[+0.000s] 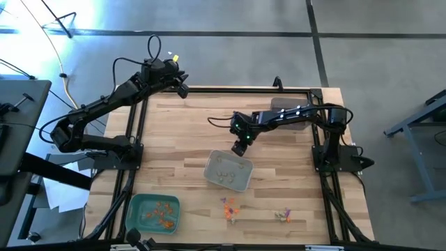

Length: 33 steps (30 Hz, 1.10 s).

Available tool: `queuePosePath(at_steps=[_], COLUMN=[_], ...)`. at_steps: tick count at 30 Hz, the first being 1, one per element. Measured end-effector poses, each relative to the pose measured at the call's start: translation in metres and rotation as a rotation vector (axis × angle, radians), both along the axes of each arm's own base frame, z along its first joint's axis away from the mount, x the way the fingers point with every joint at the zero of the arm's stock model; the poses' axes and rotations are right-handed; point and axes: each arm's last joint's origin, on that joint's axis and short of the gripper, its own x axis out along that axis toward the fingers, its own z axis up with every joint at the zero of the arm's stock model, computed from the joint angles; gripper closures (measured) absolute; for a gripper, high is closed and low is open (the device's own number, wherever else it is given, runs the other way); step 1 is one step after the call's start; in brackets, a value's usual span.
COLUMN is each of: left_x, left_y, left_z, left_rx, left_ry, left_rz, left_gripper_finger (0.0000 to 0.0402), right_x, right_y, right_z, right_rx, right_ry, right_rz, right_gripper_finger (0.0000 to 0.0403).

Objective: Sort Halloween decoration
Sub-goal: Put the violet witch hat toy into the black bin

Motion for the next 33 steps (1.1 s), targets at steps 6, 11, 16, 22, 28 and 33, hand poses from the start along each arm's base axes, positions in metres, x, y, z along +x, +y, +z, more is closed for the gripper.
queuePosePath(at_steps=[6, 11, 16, 22, 28, 33], left_x=[0.0, 0.0, 0.0, 0.0, 0.0, 0.0], left_y=[0.0, 0.0, 0.0, 0.0, 0.0, 0.0], left_z=[0.0, 0.0, 0.0, 0.0, 0.0, 0.0], left_rx=[0.0, 0.0, 0.0, 0.0, 0.0, 0.0], left_ry=[0.0, 0.0, 0.0, 0.0, 0.0, 0.0], left_rz=[0.0, 0.0, 0.0, 0.0, 0.0, 0.0], left_gripper_finger=[0.0326, 0.0326, 0.0326, 0.0326, 0.0326, 0.0326], right_x=[-0.001, -0.002, 0.001, 0.004, 0.004, 0.005], right_y=[0.002, 0.003, 0.007, 0.012, 0.009, 0.004], right_z=[0.0, -0.001, -0.012, -0.022, -0.023, -0.023], right_rx=[0.025, 0.022, 0.026, -0.02, -0.056, -0.069], right_ry=[0.005, 0.013, 0.041, 0.065, 0.068, 0.047], right_rz=[0.01, 0.018, 0.033, 0.055, 0.056, 0.047], right_gripper_finger=[0.0288, 0.0288, 0.0288, 0.0291, 0.0338, 0.0395])
